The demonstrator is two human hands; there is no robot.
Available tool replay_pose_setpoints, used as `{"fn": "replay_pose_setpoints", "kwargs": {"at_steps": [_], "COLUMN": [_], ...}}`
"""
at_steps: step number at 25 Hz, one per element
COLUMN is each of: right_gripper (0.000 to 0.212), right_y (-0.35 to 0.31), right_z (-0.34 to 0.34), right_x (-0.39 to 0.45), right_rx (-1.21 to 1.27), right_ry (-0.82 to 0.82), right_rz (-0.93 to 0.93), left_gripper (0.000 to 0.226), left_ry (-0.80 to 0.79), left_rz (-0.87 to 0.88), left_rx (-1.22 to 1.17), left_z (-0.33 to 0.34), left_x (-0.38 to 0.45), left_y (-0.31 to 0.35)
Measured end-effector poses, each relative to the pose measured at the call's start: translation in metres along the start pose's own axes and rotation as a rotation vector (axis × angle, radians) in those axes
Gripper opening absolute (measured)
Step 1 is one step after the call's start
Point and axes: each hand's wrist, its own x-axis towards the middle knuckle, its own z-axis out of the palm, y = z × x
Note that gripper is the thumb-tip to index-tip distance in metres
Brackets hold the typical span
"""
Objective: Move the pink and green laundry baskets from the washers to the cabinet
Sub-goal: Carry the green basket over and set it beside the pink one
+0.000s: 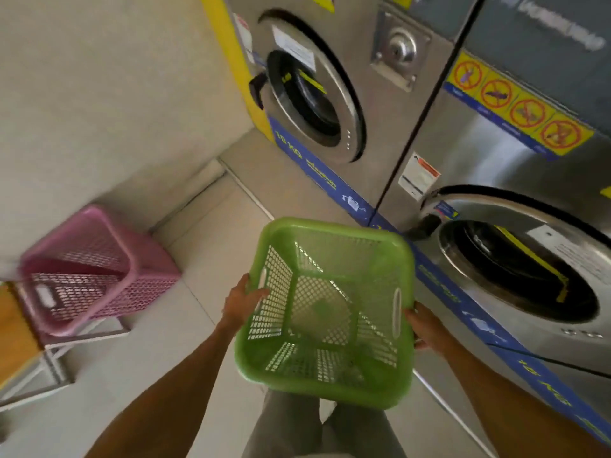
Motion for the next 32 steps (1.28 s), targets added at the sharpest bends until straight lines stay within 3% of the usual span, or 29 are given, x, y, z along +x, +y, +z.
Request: {"fn": "replay_pose_setpoints", "kwargs": {"at_steps": [4, 8, 10, 13, 19, 24, 29, 32], "right_gripper": [0.043, 0.043, 0.043, 0.048, 0.049, 0.047, 0.040, 0.035], "right_y": [-0.136, -0.279, -0.342, -0.408, -0.507, -0.596, -0.651, -0.661], "right_z": [0.048, 0.104, 0.137, 0.183, 0.249, 0.310, 0.377, 0.408], "right_x": [0.000, -0.054, -0.077, -0.102, -0.080, -0.005, 0.124, 0.187], "right_rx": [-0.382, -0.421, -0.394, -0.401, -0.476, -0.587, -0.787, -0.843], "right_ry": [0.086, 0.135, 0.186, 0.267, 0.289, 0.270, 0.208, 0.193], "right_rz": [-0.324, -0.529, -0.629, -0.780, -0.898, -0.901, -0.714, -0.626], "left_gripper": [0.077, 0.068, 0.062, 0.054, 0.052, 0.056, 0.082, 0.086], "left_ry": [0.284, 0.392, 0.556, 0.726, 0.842, 0.760, 0.470, 0.427], "left_rz": [0.032, 0.065, 0.134, 0.147, 0.180, 0.105, -0.067, -0.141], "left_rx": [-0.171, -0.222, -0.291, -0.360, -0.389, -0.305, -0.231, -0.219], "left_z": [-0.095, -0.181, -0.218, -0.271, -0.340, -0.388, -0.396, -0.392], "left_x": [-0.003, -0.001, -0.004, 0.003, 0.065, 0.173, 0.307, 0.373], "left_y": [-0.033, -0.062, -0.070, -0.078, -0.084, -0.094, -0.120, -0.137]}}
